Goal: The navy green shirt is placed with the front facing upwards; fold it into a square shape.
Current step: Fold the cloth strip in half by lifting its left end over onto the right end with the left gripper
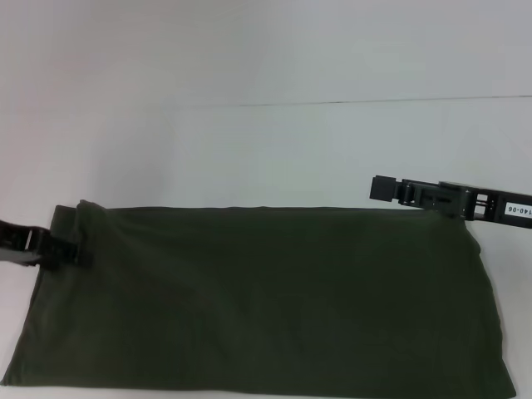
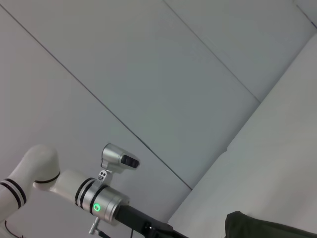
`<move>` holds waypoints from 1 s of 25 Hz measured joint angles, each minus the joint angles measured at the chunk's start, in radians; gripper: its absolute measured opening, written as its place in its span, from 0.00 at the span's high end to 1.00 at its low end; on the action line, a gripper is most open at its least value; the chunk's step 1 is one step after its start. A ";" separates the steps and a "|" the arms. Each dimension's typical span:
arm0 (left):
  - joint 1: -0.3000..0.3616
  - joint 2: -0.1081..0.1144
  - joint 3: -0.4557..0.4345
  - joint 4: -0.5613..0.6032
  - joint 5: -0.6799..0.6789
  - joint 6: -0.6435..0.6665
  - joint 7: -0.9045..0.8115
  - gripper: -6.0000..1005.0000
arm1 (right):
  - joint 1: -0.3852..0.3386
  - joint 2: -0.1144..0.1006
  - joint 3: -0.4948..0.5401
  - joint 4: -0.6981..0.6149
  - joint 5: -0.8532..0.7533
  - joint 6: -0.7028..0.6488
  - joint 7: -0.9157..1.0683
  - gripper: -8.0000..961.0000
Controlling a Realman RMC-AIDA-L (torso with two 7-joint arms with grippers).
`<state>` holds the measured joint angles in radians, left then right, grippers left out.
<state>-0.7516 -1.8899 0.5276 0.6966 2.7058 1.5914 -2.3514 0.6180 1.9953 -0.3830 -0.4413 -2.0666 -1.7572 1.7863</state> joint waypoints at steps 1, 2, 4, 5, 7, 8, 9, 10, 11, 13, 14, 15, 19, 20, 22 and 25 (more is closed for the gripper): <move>0.001 -0.001 0.003 -0.002 0.006 -0.008 -0.006 0.35 | -0.001 0.000 0.001 0.001 0.000 0.000 0.000 0.39; 0.003 -0.003 0.006 -0.002 0.015 -0.015 -0.013 0.33 | -0.001 0.000 0.002 0.001 0.000 0.001 0.000 0.39; 0.007 -0.006 0.010 -0.003 0.027 -0.026 -0.024 0.31 | -0.002 0.000 0.003 0.002 0.000 0.003 0.000 0.39; 0.008 -0.006 0.010 -0.003 0.031 -0.028 -0.026 0.31 | -0.002 0.000 0.003 0.002 0.000 0.004 0.000 0.39; 0.010 -0.008 0.010 -0.003 0.037 -0.031 -0.029 0.31 | -0.002 0.000 0.003 0.003 0.000 0.005 0.000 0.39; 0.011 -0.009 0.011 -0.004 0.038 -0.032 -0.029 0.31 | -0.001 0.000 0.003 0.003 0.000 0.005 0.001 0.39; 0.012 -0.010 0.012 -0.004 0.040 -0.035 -0.030 0.31 | 0.000 0.000 0.003 0.003 0.000 0.006 0.004 0.39; 0.013 -0.010 0.012 -0.004 0.042 -0.039 -0.032 0.31 | 0.001 0.000 0.004 0.003 0.000 0.007 0.006 0.39; 0.013 -0.011 0.013 -0.007 0.044 -0.043 -0.033 0.31 | 0.001 0.000 0.004 0.003 0.000 0.007 0.007 0.39; 0.013 -0.011 0.013 -0.013 0.046 -0.047 -0.035 0.31 | 0.000 0.000 0.004 0.003 0.000 0.007 0.007 0.39; 0.013 -0.011 0.014 -0.015 0.046 -0.047 -0.035 0.31 | -0.001 0.001 0.004 0.003 0.000 0.008 0.007 0.39; 0.013 -0.011 0.014 -0.016 0.046 -0.046 -0.035 0.31 | -0.002 0.001 0.004 0.003 0.000 0.008 0.007 0.39; 0.013 -0.012 0.018 -0.016 0.046 -0.042 -0.035 0.30 | -0.004 0.004 0.004 0.003 0.000 0.011 0.008 0.39; 0.013 -0.013 0.022 -0.017 0.047 -0.044 -0.035 0.30 | -0.004 0.005 0.004 0.003 0.000 0.012 0.008 0.39; 0.014 -0.014 0.027 -0.018 0.053 -0.052 -0.037 0.30 | -0.005 0.007 0.002 0.003 0.000 0.014 0.008 0.39; 0.014 -0.017 0.037 -0.023 0.066 -0.063 -0.040 0.30 | -0.005 0.008 0.000 0.003 0.000 0.016 0.008 0.39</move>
<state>-0.7374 -1.9073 0.5651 0.6740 2.7718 1.5283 -2.3912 0.6133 2.0033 -0.3826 -0.4387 -2.0662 -1.7412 1.7945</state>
